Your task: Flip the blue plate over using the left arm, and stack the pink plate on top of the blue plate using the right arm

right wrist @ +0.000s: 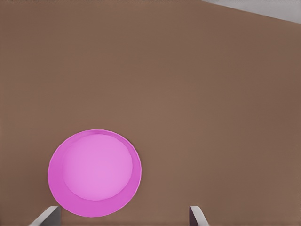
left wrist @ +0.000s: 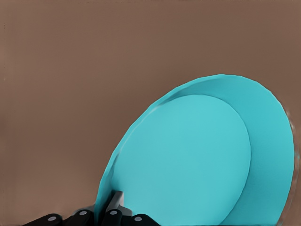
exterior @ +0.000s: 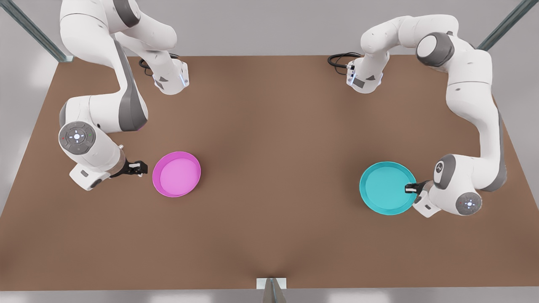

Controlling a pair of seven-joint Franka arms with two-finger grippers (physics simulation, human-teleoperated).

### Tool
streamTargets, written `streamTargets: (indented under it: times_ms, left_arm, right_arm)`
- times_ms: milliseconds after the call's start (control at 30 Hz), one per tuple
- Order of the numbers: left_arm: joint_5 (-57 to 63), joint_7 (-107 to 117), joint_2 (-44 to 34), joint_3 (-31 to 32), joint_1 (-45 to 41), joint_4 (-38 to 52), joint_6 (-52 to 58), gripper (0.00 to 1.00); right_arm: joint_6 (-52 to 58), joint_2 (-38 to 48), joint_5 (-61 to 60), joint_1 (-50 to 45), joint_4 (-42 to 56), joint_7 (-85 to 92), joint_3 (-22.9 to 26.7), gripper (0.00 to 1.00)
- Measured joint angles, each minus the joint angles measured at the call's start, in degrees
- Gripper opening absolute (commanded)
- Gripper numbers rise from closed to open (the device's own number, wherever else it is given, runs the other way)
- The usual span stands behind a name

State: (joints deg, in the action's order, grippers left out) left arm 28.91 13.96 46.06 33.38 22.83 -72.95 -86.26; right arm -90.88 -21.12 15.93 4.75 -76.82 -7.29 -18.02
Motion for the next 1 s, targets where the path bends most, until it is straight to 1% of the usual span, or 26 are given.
streamTargets:
  times_ms: [167, 367, 467, 500, 533, 567, 600, 633, 833, 1000]
  left_arm:
    - [14.0, 10.0, 0.0, -0.1, -10.5, 4.6, 8.3, 0.21]
    - [32.4, 20.8, 0.4, -0.3, -25.6, 5.1, 18.3, 0.21]
    - [41.5, 25.8, 1.7, -1.5, -32.3, 3.5, 24.2, 0.21]
    - [44.6, 26.1, 1.9, -3.8, -35.9, 3.1, 26.8, 0.21]
    - [47.1, 26.1, 2.0, -8.2, -40.4, 3.1, 27.6, 0.21]
    - [49.0, 26.1, 2.3, -13.8, -46.1, 3.1, 27.9, 0.21]
    - [50.4, 26.2, 2.8, -17.3, -50.1, 3.1, 28.4, 0.21]
    - [51.6, 26.9, 3.7, -19.3, -53.1, 3.1, 29.0, 0.21]
    - [57.1, 28.9, 8.4, -19.6, -59.4, 3.1, 36.2, 0.21]
    - [59.3, 31.0, 12.3, -19.7, -63.8, 3.1, 39.8, 0.21]
  right_arm:
    - [0.0, 0.0, 0.0, 0.0, 0.0, 0.0, 0.0, 1.00]
    - [0.0, -0.1, 0.0, -0.1, 0.0, 0.0, -0.1, 1.00]
    - [0.0, -0.1, 0.0, -0.1, 0.0, 0.0, 0.0, 1.00]
    - [0.0, -0.1, 0.0, 0.0, 0.0, 0.0, 0.0, 1.00]
    - [0.0, -0.1, 0.0, 0.0, 0.0, 0.0, 0.0, 1.00]
    - [0.0, -0.1, 0.0, 0.0, 0.0, 0.0, 0.0, 1.00]
    - [0.0, -0.1, 0.0, 0.0, 0.0, 0.0, 0.0, 1.00]
    - [0.0, -0.1, 0.0, -0.1, 0.0, 0.0, -0.1, 1.00]
    - [0.0, 0.0, 0.0, -0.1, 0.0, 0.0, 0.0, 1.00]
    - [0.1, 0.0, -0.1, -0.2, -0.1, 0.2, -0.1, 1.00]
